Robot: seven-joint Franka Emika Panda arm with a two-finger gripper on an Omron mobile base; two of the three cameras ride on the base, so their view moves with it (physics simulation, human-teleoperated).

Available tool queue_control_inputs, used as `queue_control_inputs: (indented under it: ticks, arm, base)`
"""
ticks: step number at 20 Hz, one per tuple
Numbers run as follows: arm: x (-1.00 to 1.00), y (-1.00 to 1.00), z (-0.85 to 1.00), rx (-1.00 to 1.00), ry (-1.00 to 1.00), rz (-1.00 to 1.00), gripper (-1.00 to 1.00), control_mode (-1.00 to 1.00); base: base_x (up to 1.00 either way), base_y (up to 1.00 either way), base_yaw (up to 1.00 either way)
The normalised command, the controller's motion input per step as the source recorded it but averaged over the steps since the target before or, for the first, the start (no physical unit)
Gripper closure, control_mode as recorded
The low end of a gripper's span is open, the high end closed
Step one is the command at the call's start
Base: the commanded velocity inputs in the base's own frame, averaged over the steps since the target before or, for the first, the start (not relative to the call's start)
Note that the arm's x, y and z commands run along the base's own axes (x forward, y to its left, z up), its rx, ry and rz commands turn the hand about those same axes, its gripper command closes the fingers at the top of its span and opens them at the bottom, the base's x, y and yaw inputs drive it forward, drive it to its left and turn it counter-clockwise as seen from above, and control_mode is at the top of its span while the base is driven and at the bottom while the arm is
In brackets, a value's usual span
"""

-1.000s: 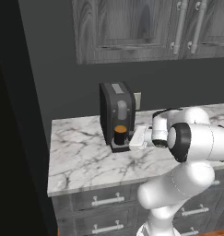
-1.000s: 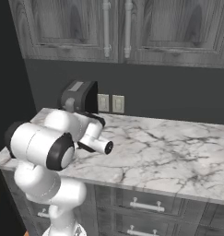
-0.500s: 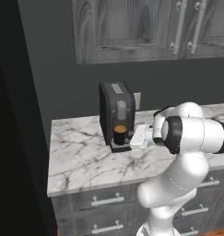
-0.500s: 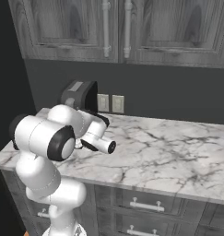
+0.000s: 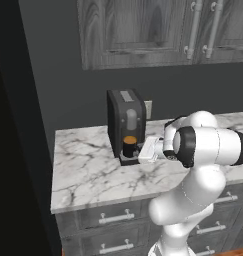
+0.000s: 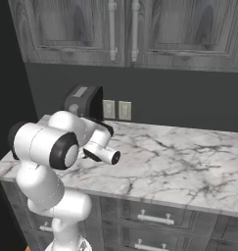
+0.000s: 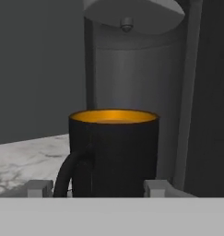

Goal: Pick up the brewed coffee from the coffee machine and place it next to the breakfast plate on the dining counter.

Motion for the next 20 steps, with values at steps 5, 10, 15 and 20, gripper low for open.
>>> queue_control_inputs:
  ticks: [5,10,15,20]
  arm:
    - [0.09,0.40,-0.01,0.00,0.01,0.00,1.00,-1.00]
    - [0.11,0.01,0.00,0.00,0.01,0.00,1.00,-1.00]
    - [-0.14,0.00,0.07,0.00,0.00,0.00,1.00,-1.00]
    - [-0.25,0.00,0.30,0.00,0.00,0.00,1.00,-1.00]
  base:
    - [0.00,0.00,0.00]
    - [0.00,0.00,0.00]
    - [0.00,0.00,0.00]
    - [0.00,0.00,0.00]
